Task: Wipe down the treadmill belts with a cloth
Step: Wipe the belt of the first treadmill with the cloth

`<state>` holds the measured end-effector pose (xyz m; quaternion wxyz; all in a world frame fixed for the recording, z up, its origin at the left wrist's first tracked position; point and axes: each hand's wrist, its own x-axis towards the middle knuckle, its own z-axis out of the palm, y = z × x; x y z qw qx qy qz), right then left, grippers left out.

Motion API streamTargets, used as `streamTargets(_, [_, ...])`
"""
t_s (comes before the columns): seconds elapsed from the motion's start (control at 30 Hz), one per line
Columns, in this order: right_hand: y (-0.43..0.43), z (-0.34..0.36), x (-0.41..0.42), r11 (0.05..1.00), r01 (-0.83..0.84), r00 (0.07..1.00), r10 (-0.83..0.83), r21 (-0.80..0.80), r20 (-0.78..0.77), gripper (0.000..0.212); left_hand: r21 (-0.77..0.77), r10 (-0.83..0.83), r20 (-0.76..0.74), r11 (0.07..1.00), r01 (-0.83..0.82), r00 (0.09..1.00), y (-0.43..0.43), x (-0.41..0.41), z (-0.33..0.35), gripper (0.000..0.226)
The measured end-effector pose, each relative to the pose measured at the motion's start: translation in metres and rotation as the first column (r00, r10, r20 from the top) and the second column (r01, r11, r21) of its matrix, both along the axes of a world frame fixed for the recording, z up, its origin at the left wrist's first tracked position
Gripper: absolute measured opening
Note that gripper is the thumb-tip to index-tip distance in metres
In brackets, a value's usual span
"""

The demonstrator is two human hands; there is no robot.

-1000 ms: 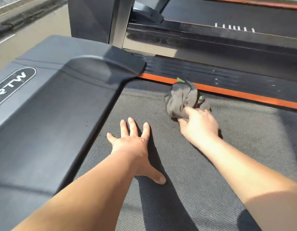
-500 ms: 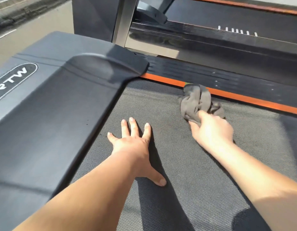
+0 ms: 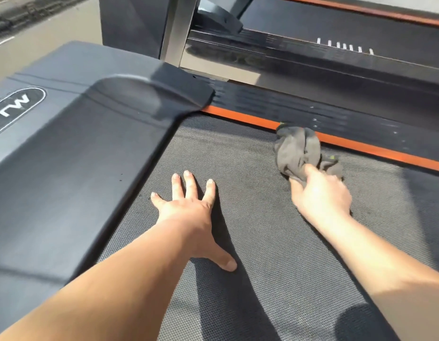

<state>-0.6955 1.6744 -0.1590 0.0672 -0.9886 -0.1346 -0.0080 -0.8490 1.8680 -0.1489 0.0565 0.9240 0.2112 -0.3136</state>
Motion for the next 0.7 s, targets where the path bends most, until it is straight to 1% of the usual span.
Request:
streamTargets(0.03, [0.005,-0.002,-0.018,0.996,-0.088,0.995,0.087,-0.001,0.053,0.025,0.002,-0.001,-0.001,1.0,0.001,1.0,-0.001,0.0,0.0,0.178])
streamTargets(0.07, [0.007,-0.003,-0.039,0.978,-0.209,0.973,0.208,0.002,0.103,0.023,0.005,-0.001,-0.002,1.0,0.001,1.0,-0.001,0.001,0.001,0.178])
streamTargets(0.1, [0.006,-0.007,-0.056,0.941,-0.337,0.936,0.332,0.023,0.118,0.022,0.008,-0.001,-0.005,1.0,0.001,1.0,-0.001,0.0,0.002,0.178])
streamTargets(0.13, [0.003,-0.011,-0.068,0.884,-0.463,0.883,0.455,0.058,0.117,0.027,0.008,0.001,-0.007,1.0,-0.001,1.0,0.0,0.0,0.003,0.178])
streamTargets(0.17, [-0.002,-0.011,-0.068,0.816,-0.576,0.816,0.569,0.054,0.104,0.036,0.005,0.0,-0.008,1.0,0.0,1.0,0.0,0.0,0.003,0.178])
streamTargets(0.2, [-0.009,-0.009,-0.056,0.774,-0.633,0.773,0.63,0.018,0.082,0.042,0.002,-0.002,-0.006,1.0,0.002,1.0,0.0,0.0,0.003,0.178])
streamTargets(0.23, [-0.016,-0.009,-0.035,0.783,-0.622,0.781,0.622,-0.022,0.051,0.045,0.001,-0.003,-0.003,1.0,0.003,1.0,0.0,0.0,0.003,0.178])
streamTargets(0.27, [-0.023,-0.006,-0.01,0.842,-0.535,0.844,0.536,-0.064,0.0,0.046,0.002,-0.004,0.001,1.0,0.004,1.0,0.001,-0.001,0.002,0.178])
streamTargets(0.3, [-0.029,0.002,0.015,0.921,-0.378,0.925,0.374,-0.094,-0.06,0.046,0.001,-0.002,0.004,1.0,0.002,1.0,0.001,-0.001,0.002,0.178])
streamTargets(0.33, [-0.035,0.008,0.04,0.977,-0.195,0.975,0.184,-0.085,-0.122,0.045,-0.002,-0.001,0.005,1.0,0.001,1.0,0.002,-0.001,0.001,0.178])
streamTargets(0.37, [-0.039,0.009,0.058,0.997,-0.043,0.983,0.031,-0.06,-0.179,0.044,-0.003,0.0,0.006,1.0,0.0,1.0,0.002,-0.001,0.0,0.179])
streamTargets(0.4, [-0.04,0.008,0.066,0.998,0.039,0.978,-0.048,-0.047,-0.203,0.043,-0.001,-0.001,0.006,1.0,0.001,1.0,0.002,0.0,0.0,0.179])
streamTargets(0.43, [-0.035,0.006,0.063,0.997,0.058,0.981,-0.066,-0.05,-0.181,0.041,0.0,-0.001,0.003,1.0,0.001,1.0,0.002,0.0,0.0,0.179])
streamTargets(0.5, [-0.021,0.002,0.044,0.998,0.058,0.996,-0.06,-0.028,-0.071,0.037,-0.001,0.002,-0.005,1.0,-0.002,1.0,0.001,0.0,0.0,0.178])
streamTargets(0.57, [-0.011,0.004,0.016,1.0,-0.001,0.999,0.001,-0.005,-0.039,0.032,0.001,0.002,-0.01,1.0,-0.002,1.0,0.0,0.0,0.001,0.178])
streamTargets(0.63, [-0.011,0.006,-0.017,0.976,-0.204,0.979,0.203,-0.077,-0.009,0.027,0.005,0.004,-0.009,1.0,-0.004,1.0,-0.001,-0.001,0.003,0.178])
streamTargets(0.67, [-0.016,0.004,-0.032,0.945,-0.311,0.949,0.315,-0.099,0.029,0.024,0.005,0.005,-0.009,1.0,-0.005,1.0,-0.001,-0.001,0.003,0.178])
streamTargets(0.7, [-0.024,0.002,-0.041,0.908,-0.412,0.908,0.416,-0.082,0.049,0.027,0.006,0.005,-0.006,1.0,-0.005,1.0,-0.001,0.0,0.004,0.178])
